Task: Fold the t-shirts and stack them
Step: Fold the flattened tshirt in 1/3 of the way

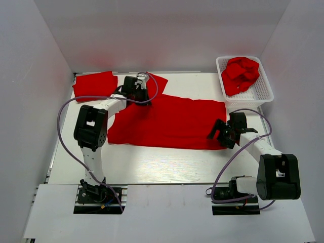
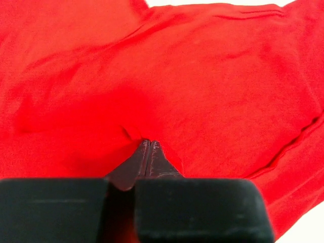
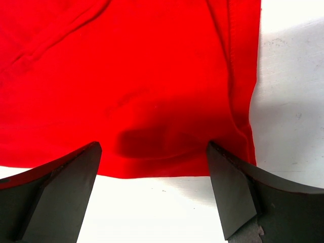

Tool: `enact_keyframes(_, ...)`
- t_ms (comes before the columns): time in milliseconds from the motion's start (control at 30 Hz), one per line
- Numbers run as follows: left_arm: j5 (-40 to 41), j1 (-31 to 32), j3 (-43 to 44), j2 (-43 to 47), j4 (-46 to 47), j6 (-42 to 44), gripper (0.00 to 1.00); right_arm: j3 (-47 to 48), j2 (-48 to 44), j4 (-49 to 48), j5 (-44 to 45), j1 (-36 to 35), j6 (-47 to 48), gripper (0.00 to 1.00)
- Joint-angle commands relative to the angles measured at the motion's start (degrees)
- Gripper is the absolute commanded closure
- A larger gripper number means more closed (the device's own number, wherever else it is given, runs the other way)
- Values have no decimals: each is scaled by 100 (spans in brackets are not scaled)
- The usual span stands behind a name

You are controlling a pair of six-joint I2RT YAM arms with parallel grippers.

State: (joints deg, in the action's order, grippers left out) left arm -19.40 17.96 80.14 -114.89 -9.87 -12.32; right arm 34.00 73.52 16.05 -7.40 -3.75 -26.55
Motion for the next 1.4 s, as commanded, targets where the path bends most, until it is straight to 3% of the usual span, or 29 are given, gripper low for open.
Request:
enact_keyframes(0,-363,129,589,-243,-347,712,88,45,110,38,256,23,97,10)
enact_keyframes(67,-250,190,976,-402,-795,792,70,54,84,38,265,15,97,10)
enact_keyframes(100,-127,191,1047,-455,-876,862,39,46,75,56,265,14,106,10)
enact_keyframes(200,208,191,1214,-455,-1095,862,6,63,5,73,257,23,114,10)
enact_keyframes(233,313,191,1267,-333,-1096,862,0,89,-30,99,248,-3,132,10)
enact_keyframes(467,1120,191,882,466,-1166,485,0,265,-548,266,212,-3,281,10)
enact_keyframes(667,1728,77,-1057,1644,-904,-411,0,599,-988,671,1203,-100,624,10)
enact_keyframes(800,2185,24,-1948,1935,-639,-789,0,801,-647,541,1031,-179,730,10)
enact_keyframes(933,2834,24,-2002,1690,-1183,-1220,0,740,-286,-250,275,-336,642,10)
enact_keyframes(1067,3030,-29,-2432,1619,-1640,-1816,0,828,285,-436,-24,-495,615,10)
enact_keyframes(1367,3293,-29,-3891,2718,-2880,-2882,0,302,743,-68,-358,-732,493,10)
